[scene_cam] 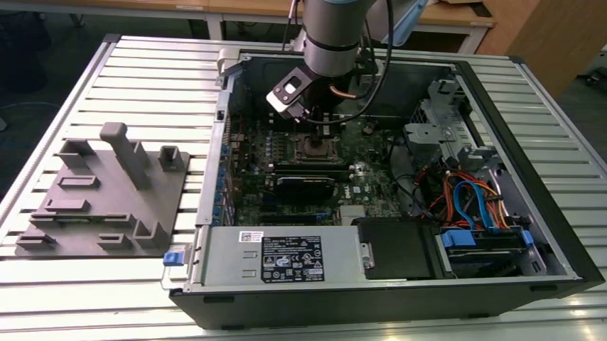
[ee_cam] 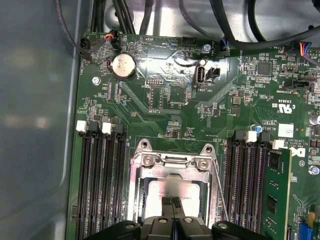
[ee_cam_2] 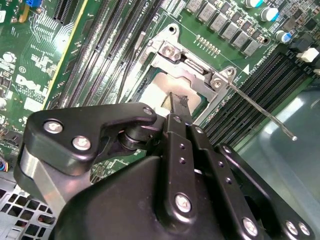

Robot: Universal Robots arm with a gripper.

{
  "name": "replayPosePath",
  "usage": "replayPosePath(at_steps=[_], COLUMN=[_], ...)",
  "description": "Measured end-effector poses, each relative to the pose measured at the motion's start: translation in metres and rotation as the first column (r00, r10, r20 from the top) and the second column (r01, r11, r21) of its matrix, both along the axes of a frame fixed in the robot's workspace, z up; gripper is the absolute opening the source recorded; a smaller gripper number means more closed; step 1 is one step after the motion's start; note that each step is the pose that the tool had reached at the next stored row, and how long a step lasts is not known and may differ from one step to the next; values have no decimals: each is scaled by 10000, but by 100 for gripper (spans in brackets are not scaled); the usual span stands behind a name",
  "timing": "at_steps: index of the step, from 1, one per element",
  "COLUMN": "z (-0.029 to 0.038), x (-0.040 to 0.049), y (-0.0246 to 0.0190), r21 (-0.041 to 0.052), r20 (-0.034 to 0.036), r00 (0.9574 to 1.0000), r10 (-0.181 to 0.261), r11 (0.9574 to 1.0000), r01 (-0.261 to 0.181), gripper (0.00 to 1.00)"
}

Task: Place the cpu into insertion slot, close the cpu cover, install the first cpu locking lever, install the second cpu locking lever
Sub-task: 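Install the first cpu locking lever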

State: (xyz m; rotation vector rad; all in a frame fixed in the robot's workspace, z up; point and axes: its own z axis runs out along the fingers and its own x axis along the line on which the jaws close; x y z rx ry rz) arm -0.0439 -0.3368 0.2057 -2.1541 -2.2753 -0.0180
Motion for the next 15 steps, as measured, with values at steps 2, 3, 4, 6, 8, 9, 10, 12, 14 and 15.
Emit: replayPosePath(at_steps=[2, 3, 4, 6, 8, 9, 10, 12, 14, 15], z=[7, 12, 18, 35, 53, 62, 72, 93, 114, 126], x=[0, -1, 0, 0, 0, 0, 0, 0, 0, 0], y=[-1, -1, -1, -1, -1, -1, -1, -1, 0, -1], r21=[-1, -1, -5, -11, -18, -24, -31, -48, -69, -80], r20=[-1, 0, -1, 0, 0, 0, 0, 0, 0, 0], r00=[10000, 10000, 10000, 10000, 10000, 10000, 10000, 10000, 10000, 10000], r10=[0, 0, 0, 1, 0, 0, 0, 0, 0, 0], r11=[10000, 10000, 10000, 10000, 10000, 10000, 10000, 10000, 10000, 10000], r01=[0, 0, 0, -1, 0, 0, 0, 0, 0, 0], gripper=[10, 10, 10, 10, 10, 10, 10, 10, 10, 10])
